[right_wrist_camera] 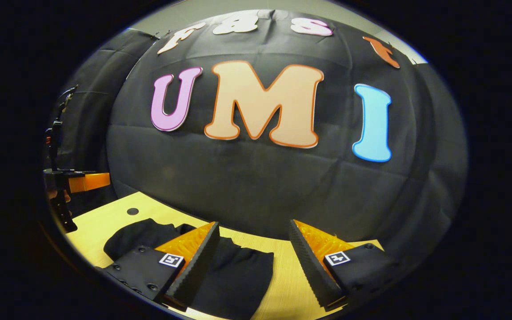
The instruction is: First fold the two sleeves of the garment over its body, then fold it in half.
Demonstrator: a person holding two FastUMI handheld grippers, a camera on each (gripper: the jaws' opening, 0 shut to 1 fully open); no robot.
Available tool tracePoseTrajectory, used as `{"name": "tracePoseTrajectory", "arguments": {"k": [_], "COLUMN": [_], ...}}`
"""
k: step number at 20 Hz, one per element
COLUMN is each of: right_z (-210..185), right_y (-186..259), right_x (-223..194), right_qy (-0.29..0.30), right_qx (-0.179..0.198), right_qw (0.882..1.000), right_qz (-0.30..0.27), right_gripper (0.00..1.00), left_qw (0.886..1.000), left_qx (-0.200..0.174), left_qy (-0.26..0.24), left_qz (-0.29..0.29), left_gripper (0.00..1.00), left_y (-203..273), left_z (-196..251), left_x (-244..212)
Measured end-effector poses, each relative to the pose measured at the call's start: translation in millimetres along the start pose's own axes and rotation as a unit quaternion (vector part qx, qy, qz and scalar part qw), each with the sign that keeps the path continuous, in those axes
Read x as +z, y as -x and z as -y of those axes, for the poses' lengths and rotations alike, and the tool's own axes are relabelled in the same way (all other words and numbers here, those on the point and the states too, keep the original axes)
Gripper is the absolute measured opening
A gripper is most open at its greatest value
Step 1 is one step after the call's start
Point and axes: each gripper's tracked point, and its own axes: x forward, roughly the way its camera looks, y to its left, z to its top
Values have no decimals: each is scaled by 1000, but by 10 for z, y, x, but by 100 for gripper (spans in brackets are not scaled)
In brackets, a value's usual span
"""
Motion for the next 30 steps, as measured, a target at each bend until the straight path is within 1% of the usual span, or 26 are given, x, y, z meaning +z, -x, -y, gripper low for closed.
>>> {"name": "tracePoseTrajectory", "arguments": {"k": [1, 2, 3, 4, 5, 6, 7, 9, 10, 12, 14, 15, 16, 17, 20, 21, 22, 24, 25, 26, 27, 30], "right_z": [-2, 9, -22, -24, -45, -43, -31, -71, -116, -167, -229, -233, -234, -235, -137, -134, -122, -103, -76, -50, -54, -97], "right_y": [157, 325, 508, 679, 862, 1026, 1183, 1438, 1556, 1773, 1967, 2053, 2131, 2209, 2366, 2394, 2422, 2450, 2466, 2467, 2472, 2485], "right_x": [55, 95, 98, 126, 141, 161, 175, 124, 77, -24, -68, -91, -99, -102, -153, -180, -195, -204, -203, -193, -201, -237], "right_qy": [-3, -9, -18, -28, -37, -43, -46, -47, -48, -50, -61, -67, -71, -73, -70, -73, -80, -89, -90, -89, -88, -89], "right_qx": [-6, -11, -13, -15, -16, -20, -25, -27, -23, -25, -24, -25, -26, -27, -42, -44, -46, -49, -54, -58, -60, -56], "right_qw": [1000, 1000, 999, 999, 998, 998, 997, 997, 997, 997, 996, 995, 995, 994, 994, 994, 993, 992, 992, 991, 991, 992], "right_qz": [13, 21, 28, 34, 41, 48, 54, 62, 61, 58, 64, 67, 70, 74, 76, 73, 72, 72, 75, 78, 79, 72], "right_gripper": [100, 100, 95, 99, 100, 99, 100, 100, 95, 100, 100, 95, 100, 95, 98, 98, 100, 95, 98, 98, 98, 98], "left_qw": [1000, 1000, 1000, 999, 999, 999, 999, 998, 999, 999, 999, 999, 999, 999, 999, 999, 999, 999, 999, 999, 999, 999], "left_qx": [-2, -7, -12, -18, -18, -20, -20, -18, -19, -18, -16, -17, -18, -19, -23, -21, -17, -14, -17, -18, -20, -25], "left_qy": [-5, -11, -14, -19, -24, -27, -28, -28, -25, -25, -30, -31, -28, -23, -20, -25, -30, -34, -33, -30, -26, -23], "left_qz": [8, 14, 20, 26, 32, 37, 40, 44, 43, 40, 34, 31, 30, 29, 23, 19, 16, 10, 7, 6, 4, -4], "left_gripper": [90, 87, 87, 87, 90, 87, 87, 87, 87, 88, 87, 87, 87, 87, 87, 87, 87, 87, 90, 87, 90, 90], "left_y": [118, 234, 364, 508, 650, 783, 915, 1175, 1289, 1529, 1715, 1806, 1899, 1978, 2134, 2172, 2190, 2216, 2233, 2247, 2245, 2252], "left_z": [31, 57, 97, 128, 138, 143, 147, 141, 126, 153, 146, 168, 186, 203, 234, 215, 183, 170, 182, 185, 199, 229], "left_x": [74, 140, 188, 238, 290, 330, 357, 352, 322, 309, 244, 208, 191, 187, 100, 63, 28, -13, -44, -52, -71, -119]}}
